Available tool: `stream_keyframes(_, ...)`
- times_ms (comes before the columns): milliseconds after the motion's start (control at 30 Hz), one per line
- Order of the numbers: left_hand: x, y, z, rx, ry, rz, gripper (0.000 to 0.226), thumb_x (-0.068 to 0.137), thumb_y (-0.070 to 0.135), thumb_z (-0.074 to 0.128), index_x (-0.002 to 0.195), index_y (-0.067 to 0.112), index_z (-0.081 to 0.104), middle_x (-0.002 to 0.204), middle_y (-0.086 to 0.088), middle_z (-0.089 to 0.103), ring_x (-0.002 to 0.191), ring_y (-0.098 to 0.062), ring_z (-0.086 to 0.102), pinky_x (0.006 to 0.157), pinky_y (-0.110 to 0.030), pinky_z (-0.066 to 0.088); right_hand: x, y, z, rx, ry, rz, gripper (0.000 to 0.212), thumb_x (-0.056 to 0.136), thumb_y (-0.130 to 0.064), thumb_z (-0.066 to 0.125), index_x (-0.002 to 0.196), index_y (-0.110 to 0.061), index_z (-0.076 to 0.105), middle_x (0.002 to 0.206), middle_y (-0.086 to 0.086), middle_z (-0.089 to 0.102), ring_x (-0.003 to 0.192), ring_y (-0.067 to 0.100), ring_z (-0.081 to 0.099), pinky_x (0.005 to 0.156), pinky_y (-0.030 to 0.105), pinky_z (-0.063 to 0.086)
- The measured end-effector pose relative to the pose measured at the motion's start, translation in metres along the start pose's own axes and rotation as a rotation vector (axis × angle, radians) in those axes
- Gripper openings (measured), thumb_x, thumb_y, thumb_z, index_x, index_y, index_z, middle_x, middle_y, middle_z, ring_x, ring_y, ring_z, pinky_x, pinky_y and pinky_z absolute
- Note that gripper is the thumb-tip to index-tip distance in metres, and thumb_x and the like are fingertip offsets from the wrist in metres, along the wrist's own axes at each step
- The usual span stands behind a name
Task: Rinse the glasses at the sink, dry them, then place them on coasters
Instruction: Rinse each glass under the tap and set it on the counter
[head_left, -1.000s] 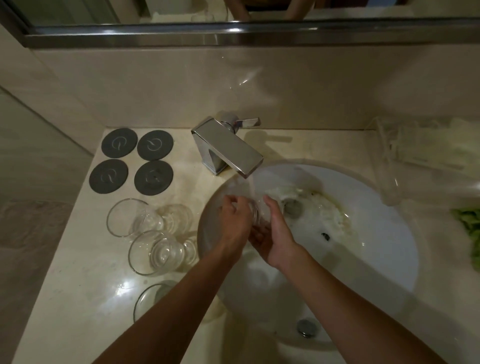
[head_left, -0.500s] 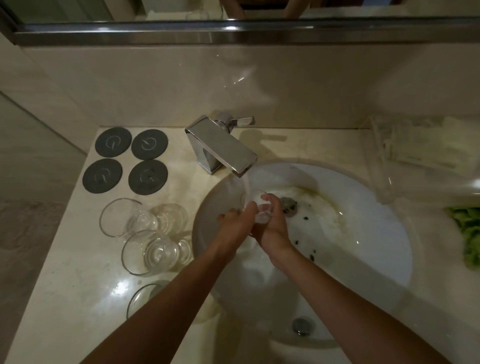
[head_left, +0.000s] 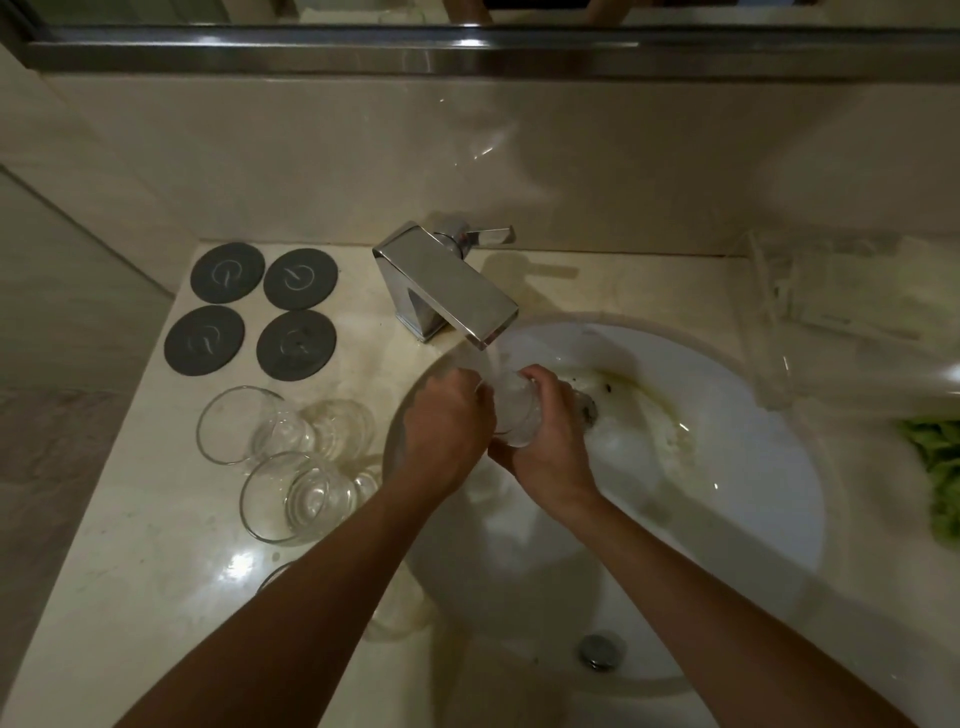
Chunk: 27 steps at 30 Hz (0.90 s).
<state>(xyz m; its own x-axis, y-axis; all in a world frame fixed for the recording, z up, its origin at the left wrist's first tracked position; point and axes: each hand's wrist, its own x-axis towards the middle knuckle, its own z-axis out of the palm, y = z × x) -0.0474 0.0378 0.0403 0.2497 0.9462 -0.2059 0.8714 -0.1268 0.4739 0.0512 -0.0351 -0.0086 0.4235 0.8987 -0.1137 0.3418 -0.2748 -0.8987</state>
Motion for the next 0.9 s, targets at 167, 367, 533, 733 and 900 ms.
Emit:
stream_keyframes(167,-0.014,-0.006,0.008,-0.258,-0.020,0.128,0.029,0.098,0.011,0.052,0.126,0.008,0.060,0.093,-0.006,0.069,0.070,-0.008,0.061,0.057,-0.009,0.044,0.001,-0.004,-0.002,0.041,0.073,-0.006,0.079,0.070,-0.023,0.090,0.134,-0.026,0.043,0.130,-0.003,0.045,0.103,-0.006,0.043,0.081,0.003,0.041)
stream_keyframes(367,-0.027,-0.004,0.005,-0.131,0.091,0.356,0.040,0.092,0.009,0.059,0.131,0.010,0.054,0.134,-0.009,0.052,0.116,-0.015,0.050,0.093,-0.019,0.040,0.000,0.006,-0.005,-0.153,-0.011,-0.160,0.064,0.078,-0.014,0.082,0.130,-0.020,0.046,0.133,0.002,0.044,0.110,0.003,0.050,0.081,0.015,0.053)
stream_keyframes(533,-0.037,0.011,-0.002,0.100,-0.123,0.468,0.025,0.093,0.026,0.055,0.113,0.022,0.068,0.114,0.006,0.070,0.107,-0.011,0.064,0.117,-0.039,0.018,0.003,0.001,-0.014,-0.050,0.041,-0.181,0.030,0.095,-0.015,0.060,0.124,-0.009,0.054,0.117,0.002,0.055,0.102,0.012,0.055,0.073,0.008,0.048)
stream_keyframes(733,-0.025,0.024,-0.007,-0.204,-0.420,0.208,0.041,0.082,0.016,0.054,0.123,0.013,0.057,0.112,0.001,0.066,0.117,-0.017,0.058,0.117,-0.043,0.025,0.006,-0.008,-0.007,-0.114,-0.020,-0.228,0.040,0.096,-0.012,0.057,0.135,-0.011,0.052,0.133,0.005,0.050,0.110,0.011,0.059,0.089,0.016,0.051)
stream_keyframes(900,-0.018,0.021,-0.010,-0.236,-0.504,0.292,0.026,0.081,-0.007,0.055,0.098,0.012,0.058,0.092,0.002,0.065,0.092,-0.021,0.063,0.073,-0.018,0.047,0.015,-0.013,-0.019,-0.070,-0.064,-0.167,0.056,0.082,0.002,0.069,0.134,-0.011,0.052,0.131,0.012,0.050,0.111,0.026,0.056,0.087,0.008,0.038)
